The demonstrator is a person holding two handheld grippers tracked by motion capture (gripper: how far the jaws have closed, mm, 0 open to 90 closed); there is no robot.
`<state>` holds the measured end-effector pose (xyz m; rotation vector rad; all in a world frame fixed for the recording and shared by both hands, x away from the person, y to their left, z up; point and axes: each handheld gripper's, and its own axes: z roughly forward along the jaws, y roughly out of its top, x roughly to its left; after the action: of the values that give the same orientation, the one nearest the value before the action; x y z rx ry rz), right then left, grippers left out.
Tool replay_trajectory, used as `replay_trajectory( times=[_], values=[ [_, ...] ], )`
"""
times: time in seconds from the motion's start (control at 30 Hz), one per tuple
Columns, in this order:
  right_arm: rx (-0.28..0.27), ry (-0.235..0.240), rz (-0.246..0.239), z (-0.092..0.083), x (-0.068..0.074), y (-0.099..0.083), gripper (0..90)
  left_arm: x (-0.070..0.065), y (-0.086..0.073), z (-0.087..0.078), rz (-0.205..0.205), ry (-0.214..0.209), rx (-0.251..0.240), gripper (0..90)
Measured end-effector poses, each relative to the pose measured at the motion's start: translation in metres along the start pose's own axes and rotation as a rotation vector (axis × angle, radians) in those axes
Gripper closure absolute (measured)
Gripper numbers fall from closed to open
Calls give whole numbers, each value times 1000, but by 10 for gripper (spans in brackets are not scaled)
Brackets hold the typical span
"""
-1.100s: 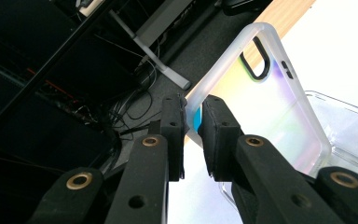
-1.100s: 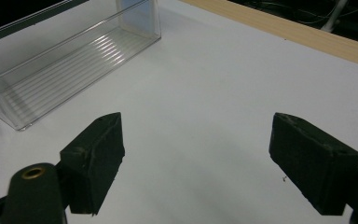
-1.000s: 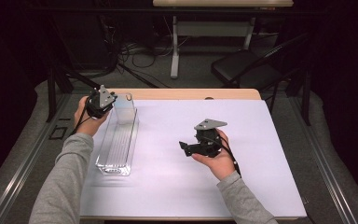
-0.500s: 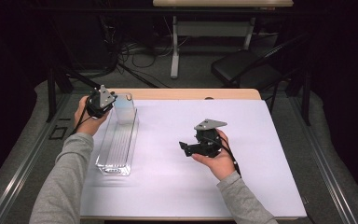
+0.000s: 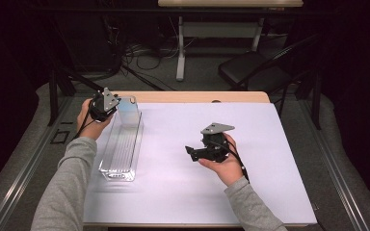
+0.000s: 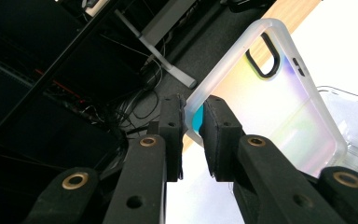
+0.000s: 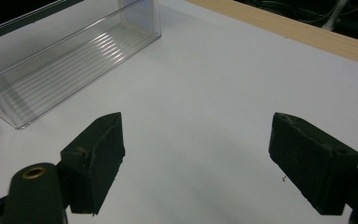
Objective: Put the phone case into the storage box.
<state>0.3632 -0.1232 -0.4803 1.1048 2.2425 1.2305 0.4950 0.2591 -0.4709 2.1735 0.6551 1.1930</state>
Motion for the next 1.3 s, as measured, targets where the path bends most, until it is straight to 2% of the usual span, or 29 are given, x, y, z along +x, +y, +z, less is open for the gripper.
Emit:
replay_trajectory(
  times=[0.73,1.3],
  values=[
    [5,-1,-2,1,0,-1,177,-1,0,3,-7,16,2,737],
    [1,2,3,1,1,0,177,1,0,0,-47,29,2,559]
  ],
)
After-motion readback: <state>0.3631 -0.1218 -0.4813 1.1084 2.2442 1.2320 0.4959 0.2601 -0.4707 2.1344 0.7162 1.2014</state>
